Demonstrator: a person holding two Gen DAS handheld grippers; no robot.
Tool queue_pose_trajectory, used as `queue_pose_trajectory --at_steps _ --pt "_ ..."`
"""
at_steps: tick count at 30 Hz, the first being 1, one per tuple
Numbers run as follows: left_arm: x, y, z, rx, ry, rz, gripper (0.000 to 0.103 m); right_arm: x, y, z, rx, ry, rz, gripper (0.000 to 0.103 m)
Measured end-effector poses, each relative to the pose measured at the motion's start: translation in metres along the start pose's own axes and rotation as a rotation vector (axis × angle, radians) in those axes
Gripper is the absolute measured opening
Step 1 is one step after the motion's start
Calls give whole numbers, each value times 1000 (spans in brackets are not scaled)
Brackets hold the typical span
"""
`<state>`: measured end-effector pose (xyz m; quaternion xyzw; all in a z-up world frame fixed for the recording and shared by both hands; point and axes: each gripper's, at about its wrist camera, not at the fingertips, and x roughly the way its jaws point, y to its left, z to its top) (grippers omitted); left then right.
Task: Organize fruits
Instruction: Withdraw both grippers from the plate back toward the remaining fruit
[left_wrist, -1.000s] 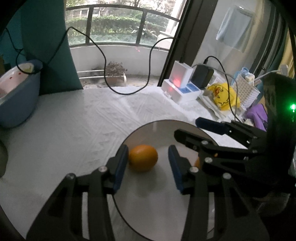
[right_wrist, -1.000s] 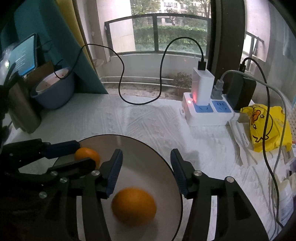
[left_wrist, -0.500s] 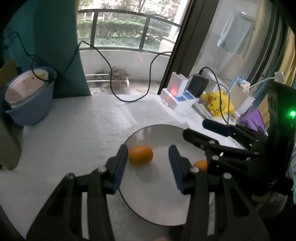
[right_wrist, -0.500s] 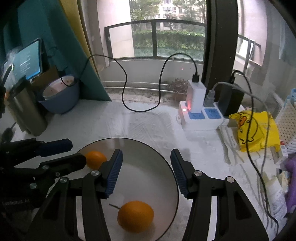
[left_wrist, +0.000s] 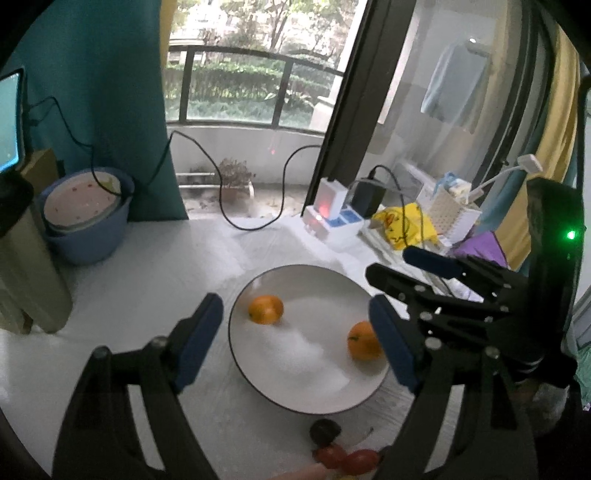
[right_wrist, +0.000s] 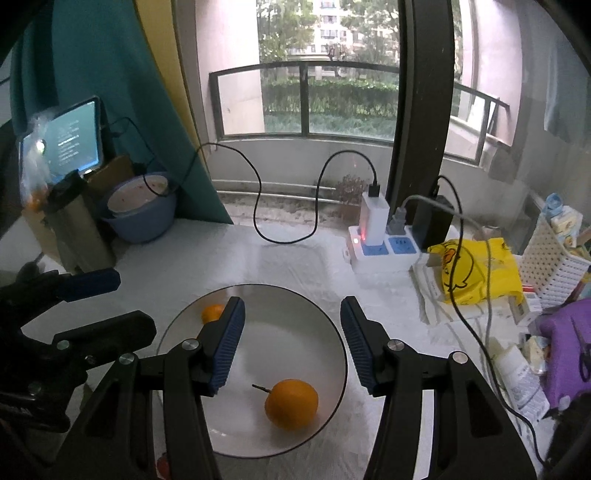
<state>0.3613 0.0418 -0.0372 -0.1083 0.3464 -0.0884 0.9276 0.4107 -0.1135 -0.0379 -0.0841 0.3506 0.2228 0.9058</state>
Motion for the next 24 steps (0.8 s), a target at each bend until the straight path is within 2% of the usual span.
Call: queue_pose_trajectory --at_steps 11,24 --pt "-49 -13 -8 11 -55 -38 83 -47 13 -4 -11 -50 -17 57" --pt "-93 -31 -29 36 -97 -24 83 -101 26 -21 -28 -99 -30 57"
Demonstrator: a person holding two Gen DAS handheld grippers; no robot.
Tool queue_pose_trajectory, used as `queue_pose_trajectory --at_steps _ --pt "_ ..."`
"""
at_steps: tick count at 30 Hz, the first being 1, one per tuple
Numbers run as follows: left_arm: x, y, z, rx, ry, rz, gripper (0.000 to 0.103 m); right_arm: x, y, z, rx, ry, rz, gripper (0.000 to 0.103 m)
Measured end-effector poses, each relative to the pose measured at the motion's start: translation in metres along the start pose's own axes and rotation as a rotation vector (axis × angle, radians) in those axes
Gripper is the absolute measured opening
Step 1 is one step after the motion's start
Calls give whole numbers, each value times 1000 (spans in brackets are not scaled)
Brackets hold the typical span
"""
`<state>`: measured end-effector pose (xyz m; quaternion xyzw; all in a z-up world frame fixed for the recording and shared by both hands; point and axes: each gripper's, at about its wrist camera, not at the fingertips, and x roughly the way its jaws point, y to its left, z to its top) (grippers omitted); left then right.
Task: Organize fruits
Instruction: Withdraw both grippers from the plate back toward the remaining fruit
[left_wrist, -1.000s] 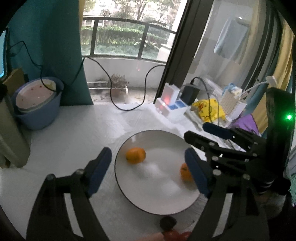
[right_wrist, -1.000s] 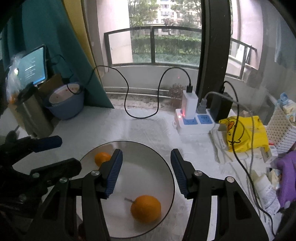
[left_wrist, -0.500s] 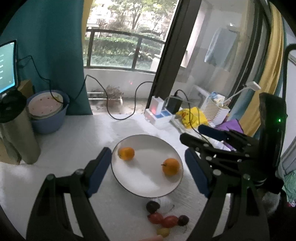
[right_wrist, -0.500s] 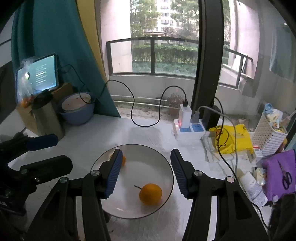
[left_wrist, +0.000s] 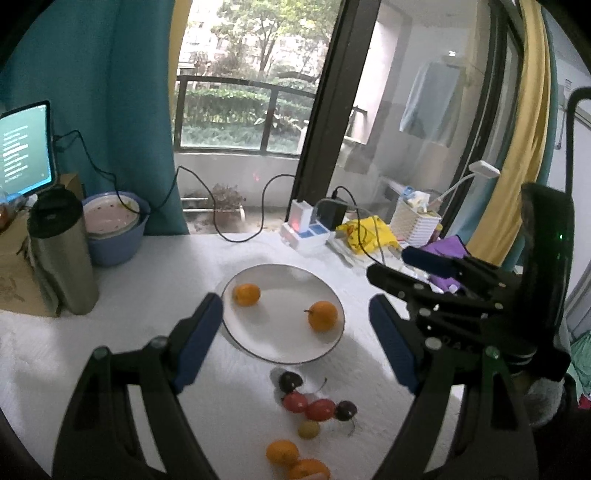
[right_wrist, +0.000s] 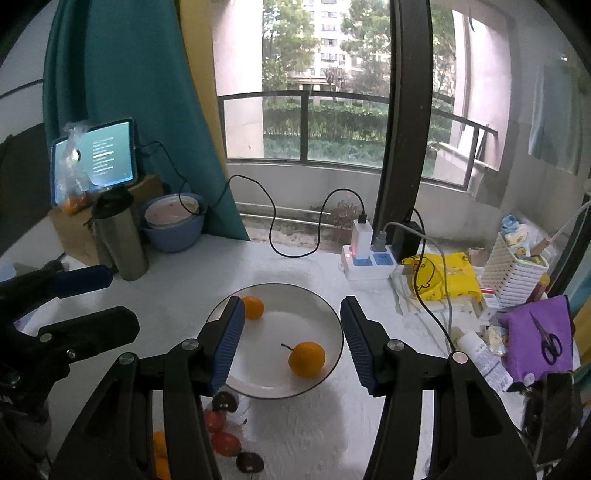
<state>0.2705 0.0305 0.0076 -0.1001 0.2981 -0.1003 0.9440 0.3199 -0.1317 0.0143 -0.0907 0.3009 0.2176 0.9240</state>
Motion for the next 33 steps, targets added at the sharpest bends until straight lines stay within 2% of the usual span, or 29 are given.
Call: queue_pose_trajectory --at_steps 18,33 --pt "-51 -26 -29 13 -39 -9 83 -66 9 -28 -7 -39 -8 57" --pt "-66 -41 -67 -36 -23 32 83 -89 14 -61 -34 -18 46 57"
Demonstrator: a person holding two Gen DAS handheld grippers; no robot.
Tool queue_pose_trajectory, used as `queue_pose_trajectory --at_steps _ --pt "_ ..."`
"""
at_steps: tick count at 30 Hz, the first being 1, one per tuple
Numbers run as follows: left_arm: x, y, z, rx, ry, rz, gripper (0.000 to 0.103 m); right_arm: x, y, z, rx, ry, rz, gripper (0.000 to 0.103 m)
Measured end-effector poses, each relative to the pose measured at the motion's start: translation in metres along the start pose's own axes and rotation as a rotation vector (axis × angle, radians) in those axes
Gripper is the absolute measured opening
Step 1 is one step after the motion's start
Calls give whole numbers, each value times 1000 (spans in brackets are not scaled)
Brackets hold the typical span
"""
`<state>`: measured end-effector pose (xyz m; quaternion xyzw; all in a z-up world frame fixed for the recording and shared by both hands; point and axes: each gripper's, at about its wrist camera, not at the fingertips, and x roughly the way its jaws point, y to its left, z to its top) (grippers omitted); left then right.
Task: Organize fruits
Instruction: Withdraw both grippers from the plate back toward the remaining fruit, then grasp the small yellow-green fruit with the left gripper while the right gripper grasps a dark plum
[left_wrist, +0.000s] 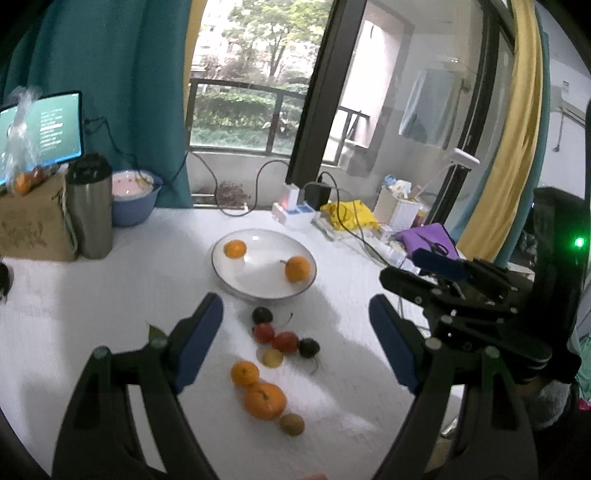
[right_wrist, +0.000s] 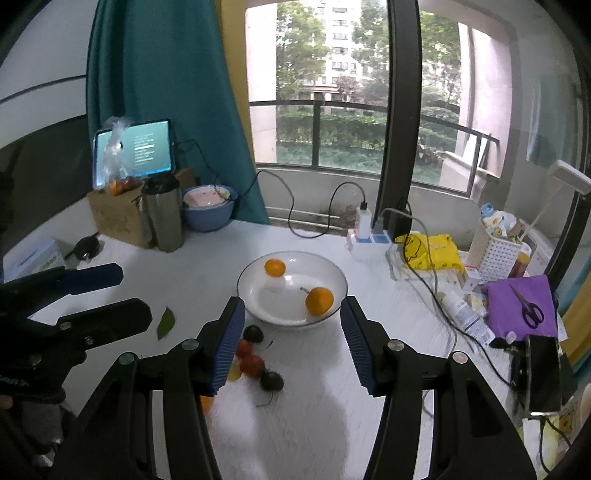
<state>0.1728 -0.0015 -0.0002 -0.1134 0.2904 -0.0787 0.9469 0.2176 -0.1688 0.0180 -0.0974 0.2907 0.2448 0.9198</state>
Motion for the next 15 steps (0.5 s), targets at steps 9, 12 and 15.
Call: queue_pose_trajectory --at_steps 9,12,15 --pt "-1 -6 -41 -49 46 45 82 -3 0 -24 -6 19 45 57" --pt "2 -9 -53 -68 64 57 82 -1 -2 -31 -10 26 60 57" --pt "8 -10 -65 -87 84 67 82 2 -3 -38 -19 37 71 57"
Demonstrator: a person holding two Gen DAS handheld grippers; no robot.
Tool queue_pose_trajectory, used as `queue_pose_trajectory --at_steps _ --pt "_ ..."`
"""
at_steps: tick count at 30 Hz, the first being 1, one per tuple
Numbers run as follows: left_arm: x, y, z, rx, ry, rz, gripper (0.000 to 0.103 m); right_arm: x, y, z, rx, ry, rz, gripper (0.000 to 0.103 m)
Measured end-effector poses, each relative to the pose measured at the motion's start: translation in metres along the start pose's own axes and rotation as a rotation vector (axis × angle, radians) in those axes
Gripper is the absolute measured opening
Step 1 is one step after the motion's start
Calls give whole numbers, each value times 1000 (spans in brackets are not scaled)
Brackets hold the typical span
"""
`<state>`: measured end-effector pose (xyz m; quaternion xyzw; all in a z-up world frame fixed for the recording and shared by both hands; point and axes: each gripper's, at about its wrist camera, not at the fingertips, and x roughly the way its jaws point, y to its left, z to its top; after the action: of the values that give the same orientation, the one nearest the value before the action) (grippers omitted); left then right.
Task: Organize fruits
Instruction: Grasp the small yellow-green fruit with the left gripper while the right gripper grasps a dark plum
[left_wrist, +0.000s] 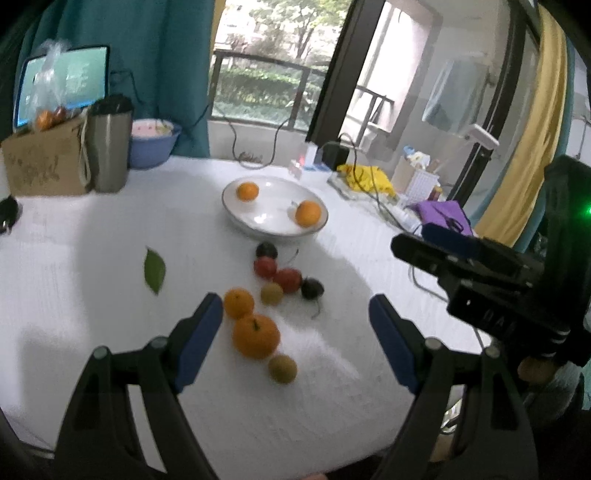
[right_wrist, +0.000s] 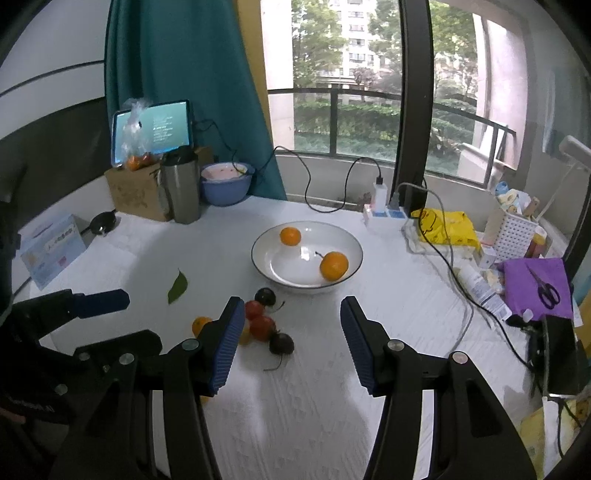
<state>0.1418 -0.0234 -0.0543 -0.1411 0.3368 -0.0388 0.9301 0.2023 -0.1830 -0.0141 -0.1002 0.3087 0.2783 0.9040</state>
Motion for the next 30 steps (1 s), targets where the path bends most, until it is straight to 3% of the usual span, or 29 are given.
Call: queue_pose_trajectory --at_steps 16,17,21,30 --pt "53 10 -46 -59 157 63 81 54 -2 -37 -19 115 99 57" --pt "57 11 -48 -61 166 65 79 59 -2 -39 -20 123 104 57" --pt "71 12 -52 -58 207 82 49 79 -4 -44 -18 159 121 57" --pt "75 15 -49 -52 199 78 31 120 -9 -41 -29 221 174 50"
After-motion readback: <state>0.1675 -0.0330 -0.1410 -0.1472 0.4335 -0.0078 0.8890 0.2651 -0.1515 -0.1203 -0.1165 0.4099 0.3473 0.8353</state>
